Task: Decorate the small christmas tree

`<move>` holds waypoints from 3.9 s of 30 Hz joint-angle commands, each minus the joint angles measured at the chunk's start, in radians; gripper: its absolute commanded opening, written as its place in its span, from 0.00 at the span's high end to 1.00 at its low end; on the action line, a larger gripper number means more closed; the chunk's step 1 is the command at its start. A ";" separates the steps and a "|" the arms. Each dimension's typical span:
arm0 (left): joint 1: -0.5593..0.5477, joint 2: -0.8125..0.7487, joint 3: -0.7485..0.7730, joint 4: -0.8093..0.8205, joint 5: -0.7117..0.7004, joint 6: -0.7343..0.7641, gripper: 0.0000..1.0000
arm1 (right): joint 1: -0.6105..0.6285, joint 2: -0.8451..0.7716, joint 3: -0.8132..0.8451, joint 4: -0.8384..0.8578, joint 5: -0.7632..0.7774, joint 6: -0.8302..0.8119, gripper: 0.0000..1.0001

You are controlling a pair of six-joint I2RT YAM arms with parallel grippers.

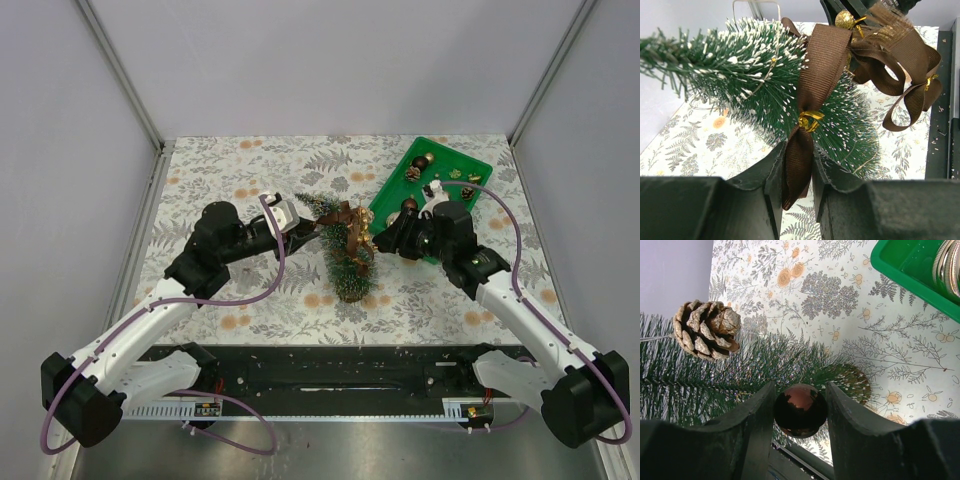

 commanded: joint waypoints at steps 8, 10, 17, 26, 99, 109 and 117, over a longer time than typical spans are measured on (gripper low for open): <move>-0.001 -0.019 -0.011 0.074 0.001 -0.004 0.72 | 0.016 -0.010 0.065 0.052 -0.009 0.022 0.94; -0.003 -0.019 -0.012 0.079 0.000 -0.007 0.72 | 0.021 -0.013 0.057 0.049 -0.003 0.024 0.94; -0.003 -0.013 -0.008 0.085 0.006 -0.013 0.73 | 0.048 -0.013 0.016 0.069 0.018 0.044 0.96; -0.003 -0.015 -0.008 0.085 0.007 -0.018 0.74 | 0.056 -0.022 -0.004 0.035 0.084 0.016 0.97; -0.003 -0.058 -0.026 0.092 0.000 -0.039 0.79 | 0.268 -0.105 0.118 -0.033 0.247 -0.065 1.00; -0.003 -0.061 -0.026 0.092 0.003 -0.039 0.80 | 0.358 -0.067 0.118 -0.026 0.310 -0.076 1.00; -0.003 -0.056 -0.026 0.097 0.009 -0.041 0.80 | 0.358 -0.084 0.150 -0.063 0.408 -0.139 0.98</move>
